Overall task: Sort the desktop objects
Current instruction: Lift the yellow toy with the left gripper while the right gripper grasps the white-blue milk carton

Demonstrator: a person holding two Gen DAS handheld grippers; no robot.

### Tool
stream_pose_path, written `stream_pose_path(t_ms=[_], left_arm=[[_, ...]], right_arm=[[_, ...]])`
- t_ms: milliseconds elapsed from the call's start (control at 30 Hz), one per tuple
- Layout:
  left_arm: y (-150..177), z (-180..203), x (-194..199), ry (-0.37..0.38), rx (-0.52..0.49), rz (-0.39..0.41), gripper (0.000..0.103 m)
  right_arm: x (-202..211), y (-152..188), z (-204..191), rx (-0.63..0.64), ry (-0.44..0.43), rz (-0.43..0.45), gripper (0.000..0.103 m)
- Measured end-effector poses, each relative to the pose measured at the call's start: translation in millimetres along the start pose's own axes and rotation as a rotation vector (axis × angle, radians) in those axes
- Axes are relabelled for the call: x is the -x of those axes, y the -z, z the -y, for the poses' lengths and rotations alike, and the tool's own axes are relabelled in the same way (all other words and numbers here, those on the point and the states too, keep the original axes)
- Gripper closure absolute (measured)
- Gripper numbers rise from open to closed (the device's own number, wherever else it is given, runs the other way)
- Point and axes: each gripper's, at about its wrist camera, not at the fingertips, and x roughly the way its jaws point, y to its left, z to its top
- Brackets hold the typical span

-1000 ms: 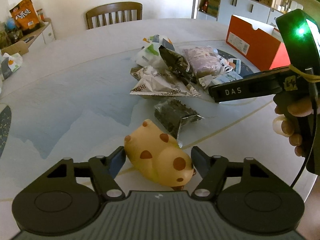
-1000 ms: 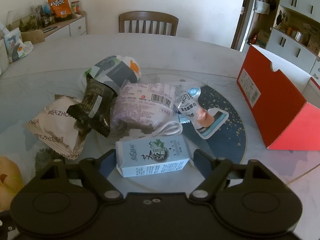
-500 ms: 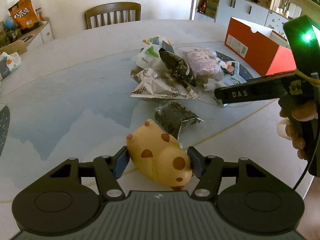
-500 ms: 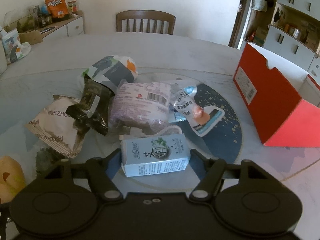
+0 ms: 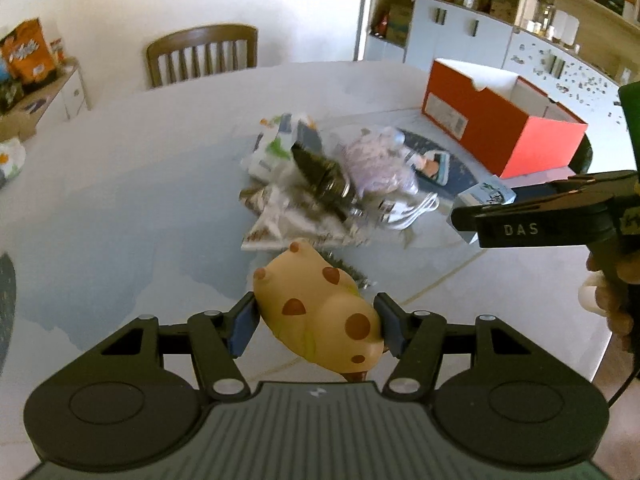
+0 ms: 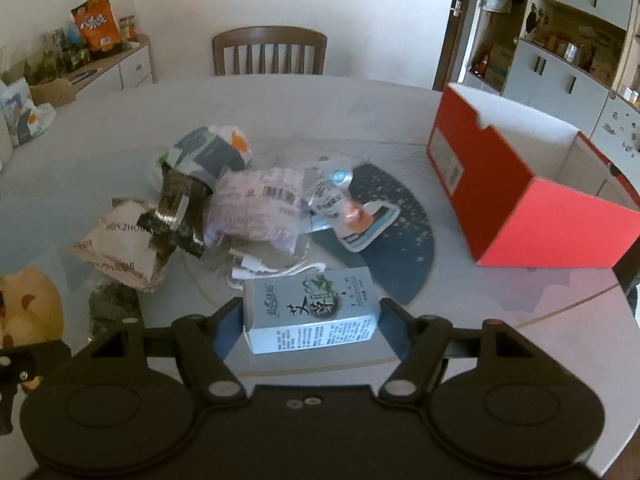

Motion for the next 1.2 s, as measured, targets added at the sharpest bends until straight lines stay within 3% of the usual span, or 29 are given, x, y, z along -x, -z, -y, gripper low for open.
stream_pose_path(t_ms=[600,1200], left_arm=[[-73.6,31.1,11.0,0.093,-0.082,0.057,0.041],[-151.4,126.8,-29.6,0.064,-0.073,0.063,0.041]], right_arm=[[60.0,-32.9,45.9,-0.059,-0.019,0.042,0.032],[52.9,-72.9,169.6,0.013,-0.092,0.059,0.032]])
